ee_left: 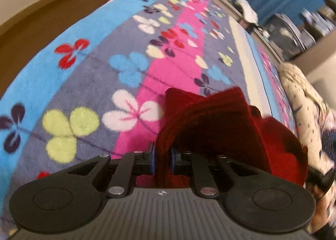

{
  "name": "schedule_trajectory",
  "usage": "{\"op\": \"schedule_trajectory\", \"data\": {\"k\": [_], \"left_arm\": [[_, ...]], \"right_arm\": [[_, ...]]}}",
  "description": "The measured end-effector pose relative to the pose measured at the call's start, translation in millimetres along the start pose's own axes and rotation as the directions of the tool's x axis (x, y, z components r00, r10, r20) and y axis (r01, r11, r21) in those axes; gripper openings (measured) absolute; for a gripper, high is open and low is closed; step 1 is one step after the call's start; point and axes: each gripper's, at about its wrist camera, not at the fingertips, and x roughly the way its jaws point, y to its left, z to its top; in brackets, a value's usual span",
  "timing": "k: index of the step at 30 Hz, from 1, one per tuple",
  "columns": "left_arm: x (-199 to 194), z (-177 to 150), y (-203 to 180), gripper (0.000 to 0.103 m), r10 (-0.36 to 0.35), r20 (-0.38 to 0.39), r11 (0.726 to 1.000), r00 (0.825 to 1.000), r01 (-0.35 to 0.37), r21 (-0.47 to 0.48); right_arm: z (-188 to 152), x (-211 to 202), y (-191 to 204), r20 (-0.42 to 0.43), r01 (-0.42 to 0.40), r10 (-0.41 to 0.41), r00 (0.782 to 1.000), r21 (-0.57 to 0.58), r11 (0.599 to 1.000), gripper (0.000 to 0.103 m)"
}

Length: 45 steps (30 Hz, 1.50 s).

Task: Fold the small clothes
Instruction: 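Lift the held hem edge with both grippers and roll it toward the collar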

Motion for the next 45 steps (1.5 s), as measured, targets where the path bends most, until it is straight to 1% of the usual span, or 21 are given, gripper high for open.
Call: {"op": "schedule_trajectory", "data": {"k": [3,5,6,7,9,10,13,15,18,19,22,27,30,33,34,35,37,39,41,42,45], "left_arm": [[-15.8,6.4,1.8,0.013,-0.082,0.100,0.997,0.992,0.082,0.006],[-25.9,10.6,15.9,0.012,-0.159,0.186,0.980,0.970,0.178,-0.088],[-23.3,9.2,19.9,0.012,-0.143,0.190,0.977,0.971,0.169,-0.129],[-13.3,10.6,21.7,0.012,-0.081,0.153,0.982,0.985,0.105,-0.154],[7.3,5.0,20.5,0.013,0.032,0.037,0.988,0.999,-0.026,-0.155],[10.4,4.2,17.8,0.013,0.025,0.026,0.988,0.999,-0.021,-0.153],[3.1,7.0,5.4,0.015,0.008,0.055,0.995,0.998,-0.003,-0.095],[0.1,7.2,2.5,0.020,0.020,0.079,0.996,0.997,-0.013,-0.084],[-5.2,10.1,2.4,0.031,0.029,0.114,0.996,0.993,-0.019,-0.084],[-7.3,9.5,-0.1,0.039,0.024,0.124,0.997,0.992,-0.015,-0.073],[-9.2,13.3,-4.4,0.056,0.018,0.143,0.999,0.990,-0.014,-0.031],[0.9,13.0,-15.3,0.064,0.032,0.164,0.999,0.986,-0.037,0.029],[7.9,14.5,-18.6,0.064,0.051,0.190,0.997,0.980,-0.060,0.046],[13.7,15.4,-21.2,0.060,0.050,0.219,0.995,0.974,-0.068,0.079],[14.7,15.9,-21.9,0.043,0.042,0.221,0.993,0.974,-0.064,0.096],[15.8,16.4,-23.9,0.017,0.049,0.229,0.989,0.972,-0.079,0.122],[12.3,19.3,-25.6,0.014,0.038,0.272,0.987,0.962,-0.079,0.143],[-3.3,22.9,-23.5,0.014,0.001,0.390,0.993,0.921,-0.046,0.107],[-8.5,25.9,-19.5,0.014,-0.001,0.442,0.999,0.897,-0.021,0.044],[-3.4,27.1,-19.3,0.014,0.050,0.434,0.998,0.900,-0.065,0.020],[29.2,28.0,-21.7,0.014,0.141,0.283,0.986,0.949,-0.160,0.043]], "right_arm": [[9.6,-15.2,0.9,0.082,-0.106,0.106,0.991,-0.004,0.994,0.012],[17.6,-26.0,-13.6,0.194,-0.261,0.238,0.952,0.108,0.959,0.009],[19.5,-28.0,-19.5,0.229,-0.276,0.238,0.944,0.152,0.949,0.007],[20.6,-24.8,-23.1,0.231,-0.208,0.163,0.959,0.187,0.960,0.000],[19.1,-10.9,-26.4,0.148,0.008,-0.037,0.988,0.193,0.981,0.000],[15.2,-1.2,-29.8,0.086,0.081,-0.099,0.991,0.187,0.979,0.000],[11.7,2.3,-38.0,0.052,-0.032,0.020,0.998,0.237,0.971,0.004],[16.9,-9.1,-31.0,0.112,-0.068,0.049,0.993,0.175,0.982,0.004],[22.7,-15.7,-30.6,0.142,-0.153,0.130,0.981,0.161,0.975,0.016],[24.5,-14.2,-30.9,0.131,-0.160,0.141,0.981,0.153,0.975,0.027],[23.0,-6.6,-28.7,0.066,-0.154,0.148,0.987,0.101,0.983,0.045],[17.5,10.7,-9.3,-0.021,-0.201,0.201,0.979,0.005,0.980,0.051],[15.3,13.5,5.7,-0.040,-0.164,0.161,0.986,-0.082,0.983,0.054],[16.5,18.8,12.1,-0.052,-0.140,0.134,0.990,-0.131,0.981,0.054],[17.5,19.2,17.1,-0.050,-0.136,0.130,0.990,-0.156,0.978,0.049],[17.9,17.9,21.0,-0.049,-0.135,0.128,0.991,-0.183,0.974,0.034],[16.9,10.8,32.9,-0.013,-0.105,0.105,0.994,-0.260,0.960,0.012],[23.3,-1.8,33.6,0.052,-0.169,0.186,0.981,-0.235,0.957,0.011],[34.7,-15.0,21.0,0.157,-0.292,0.304,0.939,-0.096,0.952,0.010],[37.2,-16.7,15.1,0.187,-0.304,0.306,0.933,-0.043,0.952,0.010],[30.6,5.5,15.8,0.107,-0.073,0.078,0.991,-0.052,0.996,0.010]]}}
